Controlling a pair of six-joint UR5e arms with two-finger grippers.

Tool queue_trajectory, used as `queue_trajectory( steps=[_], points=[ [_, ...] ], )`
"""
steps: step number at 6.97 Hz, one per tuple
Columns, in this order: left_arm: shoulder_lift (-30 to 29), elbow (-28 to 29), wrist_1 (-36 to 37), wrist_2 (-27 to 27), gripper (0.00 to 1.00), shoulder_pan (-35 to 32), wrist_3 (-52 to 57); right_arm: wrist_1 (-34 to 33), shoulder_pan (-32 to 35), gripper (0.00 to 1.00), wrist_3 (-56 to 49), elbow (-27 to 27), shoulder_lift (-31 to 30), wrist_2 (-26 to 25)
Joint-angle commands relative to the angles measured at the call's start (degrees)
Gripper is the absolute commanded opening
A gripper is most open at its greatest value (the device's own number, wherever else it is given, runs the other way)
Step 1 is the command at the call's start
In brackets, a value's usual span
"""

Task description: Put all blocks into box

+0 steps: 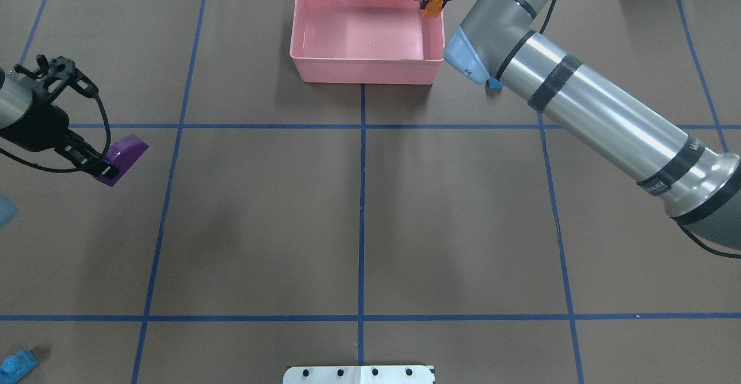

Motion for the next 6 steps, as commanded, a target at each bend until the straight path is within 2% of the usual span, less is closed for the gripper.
queue_trajectory(
  steps=[1, 2, 3, 4, 5, 6],
  points=[
    [-10.1, 0.96, 7.12, -0.2, 0.0, -2.29, -6.95, 7.04, -1.31, 0.92, 0.25, -7.57, 2.69, -2.69],
    [-14.24, 2.62, 6.88, -0.29, 0.0, -2.39, -14.13, 6.96, -1.32, 0.99, 0.51, -7.57, 2.78, -2.78],
    [-17.67, 2.98, 5.75, -0.38, 0.0, -2.3, -24.04, 6.7, -0.36, 0.99, 1.99, -6.88, 3.47, -1.91],
    [-22.66, 6.03, 2.86, -0.38, 0.0, -2.3, -32.4, 2.43, 0.52, 0.99, 2.7, -3.65, 3.39, 0.71],
    [-24.02, 10.24, -5.95, -0.29, 0.0, -2.21, -39.53, -9.62, 2.27, 0.99, 0.27, 3.78, 2.96, 3.26],
    [-25.25, 16.9, -19.18, 0.4, 0.0, -1.69, -49.09, -16.44, 2.81, 0.99, -4.71, 10.47, 0.17, 3.89]
  ],
)
